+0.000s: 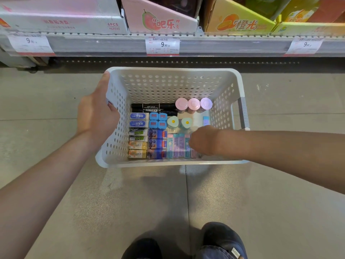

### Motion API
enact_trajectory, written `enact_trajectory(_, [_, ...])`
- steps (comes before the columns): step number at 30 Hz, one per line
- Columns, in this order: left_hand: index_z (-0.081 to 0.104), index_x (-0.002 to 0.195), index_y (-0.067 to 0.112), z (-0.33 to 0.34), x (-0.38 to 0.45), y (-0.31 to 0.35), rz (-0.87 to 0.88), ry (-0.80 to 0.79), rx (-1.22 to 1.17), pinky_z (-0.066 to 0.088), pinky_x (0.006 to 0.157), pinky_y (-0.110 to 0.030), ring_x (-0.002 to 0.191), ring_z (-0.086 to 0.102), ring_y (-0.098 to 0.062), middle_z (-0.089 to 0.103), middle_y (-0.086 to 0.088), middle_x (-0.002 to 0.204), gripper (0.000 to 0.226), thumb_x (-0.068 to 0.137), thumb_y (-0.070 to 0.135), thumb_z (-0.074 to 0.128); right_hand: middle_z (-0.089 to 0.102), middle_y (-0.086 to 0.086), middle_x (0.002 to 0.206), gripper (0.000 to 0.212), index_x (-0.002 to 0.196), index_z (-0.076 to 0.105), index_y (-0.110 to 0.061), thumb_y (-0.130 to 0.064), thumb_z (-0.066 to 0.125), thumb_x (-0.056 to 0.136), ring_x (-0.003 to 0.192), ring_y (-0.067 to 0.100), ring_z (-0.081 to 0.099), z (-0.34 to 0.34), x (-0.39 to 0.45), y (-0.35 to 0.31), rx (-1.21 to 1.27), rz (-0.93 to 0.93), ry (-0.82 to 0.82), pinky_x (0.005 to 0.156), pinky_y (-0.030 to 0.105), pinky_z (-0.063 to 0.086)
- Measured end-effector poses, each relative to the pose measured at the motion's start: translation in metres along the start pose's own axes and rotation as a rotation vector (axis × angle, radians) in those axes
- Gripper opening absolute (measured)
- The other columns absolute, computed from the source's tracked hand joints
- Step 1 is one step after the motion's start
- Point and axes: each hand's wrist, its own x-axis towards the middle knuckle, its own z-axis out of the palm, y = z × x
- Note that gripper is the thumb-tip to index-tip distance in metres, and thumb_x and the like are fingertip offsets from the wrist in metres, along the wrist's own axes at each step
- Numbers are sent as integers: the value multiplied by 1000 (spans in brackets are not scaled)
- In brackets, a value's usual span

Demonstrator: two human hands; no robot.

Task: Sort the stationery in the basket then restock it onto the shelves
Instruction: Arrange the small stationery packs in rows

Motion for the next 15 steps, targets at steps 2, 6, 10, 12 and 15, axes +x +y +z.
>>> enact_trajectory(2, [22,152,25,0,0,-1,-3,-1,-10,31,46,-28,54,41,-14,42,-1,64,69,91,-1,41,65,9,93,14,97,66,-3,-7,54,91,95,25,63,-1,5,1,243,-42,188,79,27,48])
enact_trajectory(6, [21,151,27,0,0,-1,-21,-11,-30,33,49,-30,54,40,-15,42,-2,63,69,91,0,41,67,5,86,27,105,71,-3,-20,66,86,83,16,61,-11,20,-12,967,15,297,74,23,48])
enact_trajectory(10, [21,151,26,-1,-1,1,-27,-12,-22,34,49,-31,54,39,-15,43,-3,64,69,91,0,41,64,9,84,25,112,64,6,-6,56,93,81,16,61,-18,35,-41,1639,175,191,92,33,53])
enact_trajectory(12, [21,151,27,-1,-1,2,-37,-14,-26,36,51,-34,53,39,-17,42,-5,62,70,90,-1,41,64,17,104,25,116,60,3,-1,50,94,89,18,60,-23,45,-52,1705,207,82,98,29,48])
enact_trajectory(15, [22,151,28,-2,-1,2,-37,-15,-31,34,49,-32,52,39,-16,41,-6,60,71,90,-1,41,58,1,79,2,97,52,-12,-14,53,95,70,6,57,-30,63,-61,1898,330,-22,62,9,51])
